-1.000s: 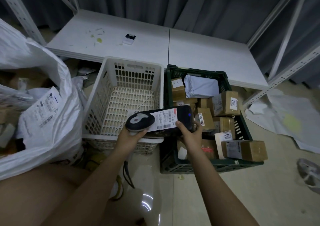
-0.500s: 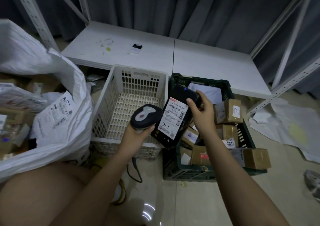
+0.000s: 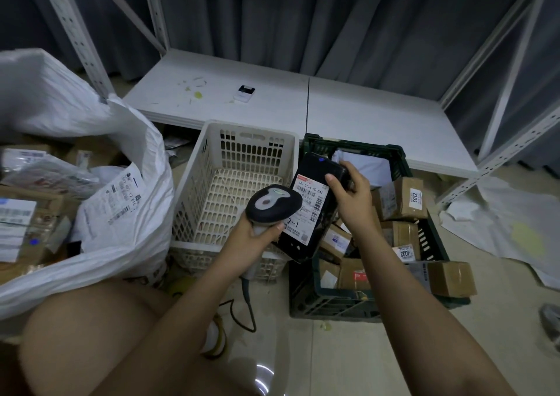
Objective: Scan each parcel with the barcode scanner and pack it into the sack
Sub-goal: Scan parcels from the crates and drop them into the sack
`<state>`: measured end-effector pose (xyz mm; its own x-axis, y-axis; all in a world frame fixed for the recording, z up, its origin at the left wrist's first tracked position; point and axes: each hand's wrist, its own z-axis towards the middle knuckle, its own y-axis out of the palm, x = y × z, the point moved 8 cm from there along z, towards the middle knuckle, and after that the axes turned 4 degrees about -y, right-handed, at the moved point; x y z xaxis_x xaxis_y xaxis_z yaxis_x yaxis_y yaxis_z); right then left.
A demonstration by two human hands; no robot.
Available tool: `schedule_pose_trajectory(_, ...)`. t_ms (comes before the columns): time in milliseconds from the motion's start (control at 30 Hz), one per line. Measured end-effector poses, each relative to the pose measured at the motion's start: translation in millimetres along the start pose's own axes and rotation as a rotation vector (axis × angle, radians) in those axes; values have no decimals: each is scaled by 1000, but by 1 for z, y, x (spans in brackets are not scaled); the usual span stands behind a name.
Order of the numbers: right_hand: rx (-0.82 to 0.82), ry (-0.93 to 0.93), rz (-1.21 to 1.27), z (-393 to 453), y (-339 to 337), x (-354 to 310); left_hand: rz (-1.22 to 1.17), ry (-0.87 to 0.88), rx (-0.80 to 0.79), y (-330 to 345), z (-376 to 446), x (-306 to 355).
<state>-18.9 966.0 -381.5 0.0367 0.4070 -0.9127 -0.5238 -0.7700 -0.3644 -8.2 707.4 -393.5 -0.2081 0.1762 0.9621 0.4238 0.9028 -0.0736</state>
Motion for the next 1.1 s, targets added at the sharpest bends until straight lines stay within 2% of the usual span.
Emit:
schedule_pose_trajectory(433, 6, 13, 8, -5, -7, -3, 5, 72, 10, 5, -5, 6)
schedule_pose_trajectory(1100, 25, 26, -14, -14, -12, -23, 70, 55, 4, 7, -8, 16)
